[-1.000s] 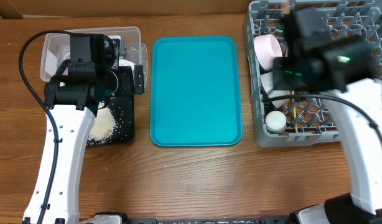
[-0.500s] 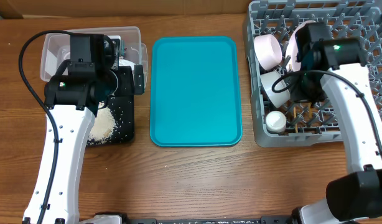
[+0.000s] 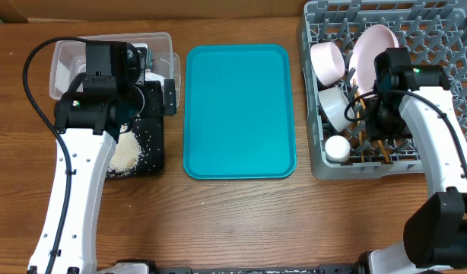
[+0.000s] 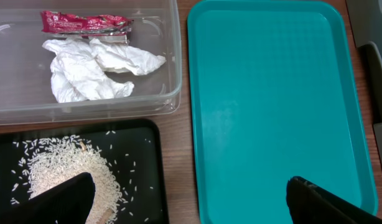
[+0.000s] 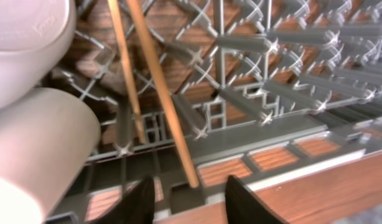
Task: Sort waste into correct bins and load items into the dishwasher
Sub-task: 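Carry the second chopstick right and insert it in the rack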
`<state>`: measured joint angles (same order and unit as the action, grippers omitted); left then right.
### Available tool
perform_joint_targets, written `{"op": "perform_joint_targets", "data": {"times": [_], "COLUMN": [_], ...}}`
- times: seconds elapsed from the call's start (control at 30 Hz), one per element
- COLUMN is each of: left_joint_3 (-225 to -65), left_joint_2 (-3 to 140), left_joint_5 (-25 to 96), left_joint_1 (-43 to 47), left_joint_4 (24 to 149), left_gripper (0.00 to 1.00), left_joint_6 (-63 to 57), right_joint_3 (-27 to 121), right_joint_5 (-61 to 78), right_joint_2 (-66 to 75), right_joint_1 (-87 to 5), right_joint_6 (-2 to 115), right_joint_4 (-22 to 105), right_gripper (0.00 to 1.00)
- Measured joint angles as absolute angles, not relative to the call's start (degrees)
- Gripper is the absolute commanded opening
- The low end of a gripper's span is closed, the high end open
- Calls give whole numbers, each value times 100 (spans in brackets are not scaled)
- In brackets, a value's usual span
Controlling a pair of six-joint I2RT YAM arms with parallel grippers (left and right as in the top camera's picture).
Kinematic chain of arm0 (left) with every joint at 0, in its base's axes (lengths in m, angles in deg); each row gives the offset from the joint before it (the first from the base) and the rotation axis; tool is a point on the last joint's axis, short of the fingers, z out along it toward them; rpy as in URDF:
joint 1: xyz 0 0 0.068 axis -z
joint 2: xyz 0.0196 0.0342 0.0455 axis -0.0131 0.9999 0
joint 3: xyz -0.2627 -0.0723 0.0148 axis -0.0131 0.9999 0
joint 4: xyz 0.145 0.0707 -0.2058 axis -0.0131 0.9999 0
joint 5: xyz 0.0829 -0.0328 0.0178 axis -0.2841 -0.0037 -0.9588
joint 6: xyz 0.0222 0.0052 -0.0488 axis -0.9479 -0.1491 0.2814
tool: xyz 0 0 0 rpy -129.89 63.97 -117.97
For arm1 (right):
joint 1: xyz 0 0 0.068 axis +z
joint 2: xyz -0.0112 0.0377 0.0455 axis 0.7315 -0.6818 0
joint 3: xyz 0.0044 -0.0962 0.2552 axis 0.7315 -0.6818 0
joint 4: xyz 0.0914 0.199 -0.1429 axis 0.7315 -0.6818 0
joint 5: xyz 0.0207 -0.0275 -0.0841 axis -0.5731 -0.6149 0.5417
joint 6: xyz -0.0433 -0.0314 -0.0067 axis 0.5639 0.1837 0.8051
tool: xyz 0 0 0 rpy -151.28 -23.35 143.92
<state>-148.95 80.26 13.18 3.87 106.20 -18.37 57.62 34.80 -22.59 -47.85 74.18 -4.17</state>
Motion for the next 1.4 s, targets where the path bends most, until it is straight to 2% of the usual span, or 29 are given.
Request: {"op": "perform_joint_targets", "data": {"times": [0.3,0.37,0.4,0.43,0.47,0.63,0.8,0.97,1.3,1.4], "left_joint_3": [-14895,-14895,-14895,-14895,-14895,-14897,-14897,-14897,-14897,-14897], "left_joint_2": [8026,8026,8026,8026,8026,8026,8026,8026,8026,8026], "left_joint_5": [1320,1318,1318,1318,1318,1318,1318,1318,1318,1318], "left_joint_1": [387,387,387,387,387,387,387,387,387,387], "left_joint_4": [10620,10620,10618,10620,10620,10620,10620,10620,10620,10623], "left_gripper": [100,100,100,100,100,100,100,100,100,100], "left_joint_6": [-1837,-1837,-1837,-1837,-1837,-1837,-1837,-1837,-1837,-1837], "right_joint_3": [5959,6267,6483,6785,7056,8984,10013,10127,10127,10120], "right_joint_5": [3224,2995,2862,2682,2538,1780,1168,1251,1447,1450], "right_joint_2": [-2259,-2259,-2257,-2257,-2235,-2069,-1615,-1239,-1348,-1348], "right_joint_1": [-4790,-4757,-4726,-4691,-4661,-4506,-4503,-4503,-4503,-4503], "right_joint_6": [7405,7405,7405,7414,7420,7376,7359,7359,7361,7361], "right_joint_4": [-371,-478,-528,-627,-762,-2084,-2222,-2264,-2248,-1901], "right_gripper": [43,46,52,66,100,100,100,100,100,100]}}
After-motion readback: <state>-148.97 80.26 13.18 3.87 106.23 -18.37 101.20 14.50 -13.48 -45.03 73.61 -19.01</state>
